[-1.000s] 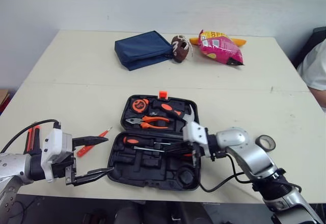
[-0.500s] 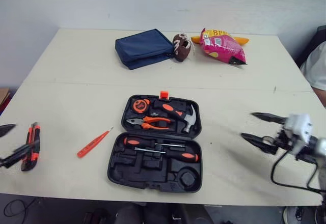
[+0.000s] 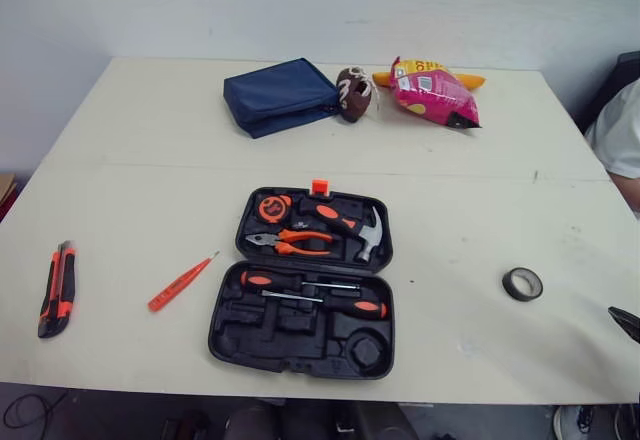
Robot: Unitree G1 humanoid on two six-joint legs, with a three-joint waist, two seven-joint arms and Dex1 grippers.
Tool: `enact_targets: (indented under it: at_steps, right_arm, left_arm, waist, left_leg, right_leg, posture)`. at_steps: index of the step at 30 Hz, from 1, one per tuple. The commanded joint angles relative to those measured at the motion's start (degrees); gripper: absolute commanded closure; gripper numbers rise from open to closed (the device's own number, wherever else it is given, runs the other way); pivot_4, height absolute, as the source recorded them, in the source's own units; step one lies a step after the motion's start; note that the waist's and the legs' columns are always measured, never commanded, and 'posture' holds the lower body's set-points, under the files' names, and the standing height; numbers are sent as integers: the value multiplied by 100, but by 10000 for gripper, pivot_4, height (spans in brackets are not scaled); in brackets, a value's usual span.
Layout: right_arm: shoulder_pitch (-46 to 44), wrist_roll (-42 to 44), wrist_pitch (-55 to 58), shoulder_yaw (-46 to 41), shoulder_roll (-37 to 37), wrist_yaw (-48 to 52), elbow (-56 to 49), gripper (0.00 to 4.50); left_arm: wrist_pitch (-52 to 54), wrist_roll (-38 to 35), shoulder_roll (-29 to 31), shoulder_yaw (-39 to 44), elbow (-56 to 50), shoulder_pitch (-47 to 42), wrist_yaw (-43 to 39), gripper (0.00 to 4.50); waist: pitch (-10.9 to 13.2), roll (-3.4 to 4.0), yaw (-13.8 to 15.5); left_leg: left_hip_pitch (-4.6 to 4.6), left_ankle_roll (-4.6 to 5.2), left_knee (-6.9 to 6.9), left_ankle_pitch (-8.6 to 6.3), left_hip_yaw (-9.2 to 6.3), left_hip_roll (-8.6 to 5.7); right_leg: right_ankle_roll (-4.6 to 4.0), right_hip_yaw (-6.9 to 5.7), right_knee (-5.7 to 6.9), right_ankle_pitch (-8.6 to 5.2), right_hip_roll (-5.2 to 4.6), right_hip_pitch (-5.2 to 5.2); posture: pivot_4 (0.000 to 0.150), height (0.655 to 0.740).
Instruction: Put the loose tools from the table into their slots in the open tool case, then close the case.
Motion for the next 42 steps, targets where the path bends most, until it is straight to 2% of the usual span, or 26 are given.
enact_targets:
  at_steps: [1, 7, 15, 19, 23, 26, 29, 35, 42]
  right_arm:
    - [-239, 208, 18, 38, 63, -40, -252, 195]
    - [-652, 543, 825, 629, 464, 14, -1761, 195]
    - [-1199, 1346, 2225, 1553, 889, 178, -3894, 195]
    - [-1341, 2076, 2906, 2064, 1350, 368, -4990, 195]
    - [-1268, 1977, 2744, 2631, 1778, 758, -5508, 195]
    - [-1325, 1749, 2407, 2873, 1935, 1105, -5520, 195]
    - [-1363, 1671, 2345, 2944, 2014, 1070, -5511, 195]
    - [-1333, 1665, 2347, 3012, 2030, 1100, -5587, 195]
    - [-1330, 1640, 2403, 3122, 2019, 1033, -5719, 195]
  left_arm:
    - [-20, -172, -8, 44, -367, 70, -160, 0]
    - [301, -617, -359, -45, -1634, 148, -607, 0]
    - [1577, -1069, -605, -836, -4265, 590, -1083, 0]
    - [2622, -1313, -776, -1505, -5660, 648, -594, 0]
    - [3631, -1225, -828, -2327, -6607, 370, 220, 0]
    - [4074, -863, -761, -2781, -6808, 177, 696, 0]
    - [4372, -794, -885, -2891, -6651, -27, 1000, 0]
    - [4426, -510, -864, -3212, -5928, -276, 960, 0]
    - [4403, -407, -900, -3684, -5643, -681, 735, 0]
  waist:
    - [2, 4, -18]
    - [7, 13, 10]
    - [10, 17, 53]
    - [14, 24, 54]
    - [13, 22, 65]
    - [13, 23, 53]
    - [14, 24, 40]
    - [15, 24, 52]
    - [15, 26, 164]
  left_leg:
    - [1, 0, 0, 1, 2, 0]
    - [1, -6, 1, 7, 1, 1]
    - [-7, 23, 0, 24, -5, 0]
    - [-9, 24, 0, 25, -6, 0]
    - [-8, 24, 1, 25, -9, -1]
    - [-7, 25, 3, 25, -10, -1]
    - [-7, 25, 7, 26, -8, -2]
    - [-5, 26, 14, 26, -9, -2]
    - [-3, 28, 24, 25, -10, -3]
  right_leg:
    - [1, 3, 3, 0, 1, 1]
    - [7, 2, 15, 4, 4, 1]
    - [15, 0, 19, -1, 6, -1]
    - [19, 2, 20, -3, 7, -1]
    - [25, 4, 21, -5, 9, 2]
    - [25, 5, 24, -5, 11, 2]
    - [25, 7, 27, -5, 13, 1]
    - [24, 7, 31, -6, 13, 1]
    - [23, 7, 38, -5, 9, 5]
  posture:
    - [1500, 7400]
    - [1500, 7400]
    - [1500, 7400]
    - [1500, 7400]
    - [1500, 7400]
    - [1500, 7400]
    - [1500, 7400]
    - [1500, 7400]
    - [1500, 7400]
